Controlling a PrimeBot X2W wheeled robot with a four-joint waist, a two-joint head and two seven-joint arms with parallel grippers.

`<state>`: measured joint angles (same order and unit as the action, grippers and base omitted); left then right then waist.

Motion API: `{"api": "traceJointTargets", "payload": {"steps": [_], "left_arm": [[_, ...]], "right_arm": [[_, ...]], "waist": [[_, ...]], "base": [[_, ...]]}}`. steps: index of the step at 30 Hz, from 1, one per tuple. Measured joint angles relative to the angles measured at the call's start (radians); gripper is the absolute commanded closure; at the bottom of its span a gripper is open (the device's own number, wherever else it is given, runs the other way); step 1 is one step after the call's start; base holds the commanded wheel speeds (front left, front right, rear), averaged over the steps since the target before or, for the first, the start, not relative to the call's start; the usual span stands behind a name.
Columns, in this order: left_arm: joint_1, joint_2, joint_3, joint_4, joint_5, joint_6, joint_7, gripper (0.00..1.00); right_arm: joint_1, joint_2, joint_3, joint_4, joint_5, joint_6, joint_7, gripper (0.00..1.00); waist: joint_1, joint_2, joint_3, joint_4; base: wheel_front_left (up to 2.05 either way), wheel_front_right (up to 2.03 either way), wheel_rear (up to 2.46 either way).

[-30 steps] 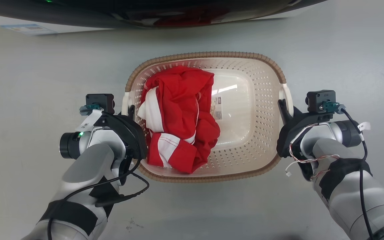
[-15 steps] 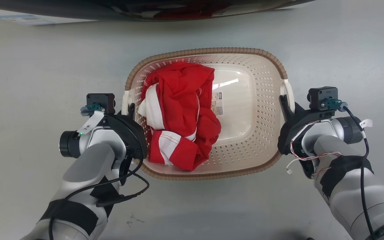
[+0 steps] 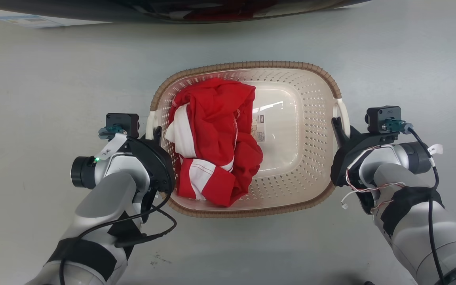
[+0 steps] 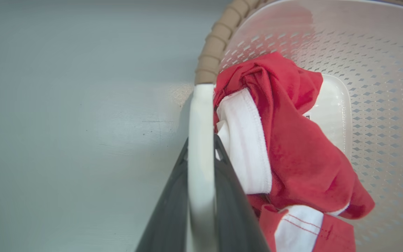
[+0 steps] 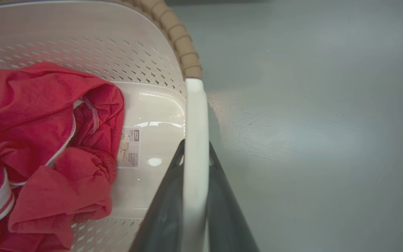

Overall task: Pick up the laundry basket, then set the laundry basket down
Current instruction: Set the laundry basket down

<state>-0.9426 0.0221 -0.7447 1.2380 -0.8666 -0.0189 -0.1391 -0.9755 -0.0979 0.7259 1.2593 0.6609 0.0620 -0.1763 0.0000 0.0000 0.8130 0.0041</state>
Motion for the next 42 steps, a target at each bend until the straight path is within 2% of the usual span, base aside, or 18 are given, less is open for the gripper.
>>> {"api": "traceJointTargets", "payload": {"steps": [22, 23, 24, 25, 26, 42], "left_arm": [[0.001, 0.004, -0.026, -0.012, -0.011, 0.001, 0.018, 1.00], [0.001, 0.006, -0.037, -0.012, -0.010, 0.000, 0.021, 1.00], [0.001, 0.007, -0.043, -0.013, -0.009, -0.003, 0.023, 0.97], [0.001, 0.007, -0.045, -0.014, -0.008, -0.005, 0.023, 0.55], [0.001, 0.008, -0.047, -0.017, -0.008, -0.008, 0.023, 0.00], [0.009, 0.009, -0.044, -0.024, -0.047, -0.015, 0.005, 0.00]], "right_arm": [[0.000, 0.001, 0.006, 0.011, 0.000, 0.017, 0.018, 1.00], [0.000, 0.001, 0.009, 0.011, 0.000, 0.017, 0.017, 0.93], [0.000, 0.000, 0.011, 0.012, 0.000, 0.018, 0.017, 0.58], [0.000, 0.000, 0.013, 0.012, 0.000, 0.019, 0.017, 0.21], [0.000, 0.000, 0.016, 0.015, 0.000, 0.022, 0.017, 0.00], [0.001, 0.001, 0.020, 0.015, 0.000, 0.043, -0.020, 0.00]], "waist": [[0.0000, 0.0000, 0.006, -0.002], [0.0000, 0.0000, 0.005, -0.002], [0.0000, 0.0000, 0.004, -0.002], [0.0000, 0.0000, 0.003, -0.001], [0.0000, 0.0000, 0.003, -0.001], [0.0000, 0.0000, -0.047, -0.002]], "base": [[0.00, 0.00, 0.00], [0.00, 0.00, 0.00], [0.00, 0.00, 0.00], [0.00, 0.00, 0.00], [0.00, 0.00, 0.00], [0.00, 0.00, 0.00]]}}
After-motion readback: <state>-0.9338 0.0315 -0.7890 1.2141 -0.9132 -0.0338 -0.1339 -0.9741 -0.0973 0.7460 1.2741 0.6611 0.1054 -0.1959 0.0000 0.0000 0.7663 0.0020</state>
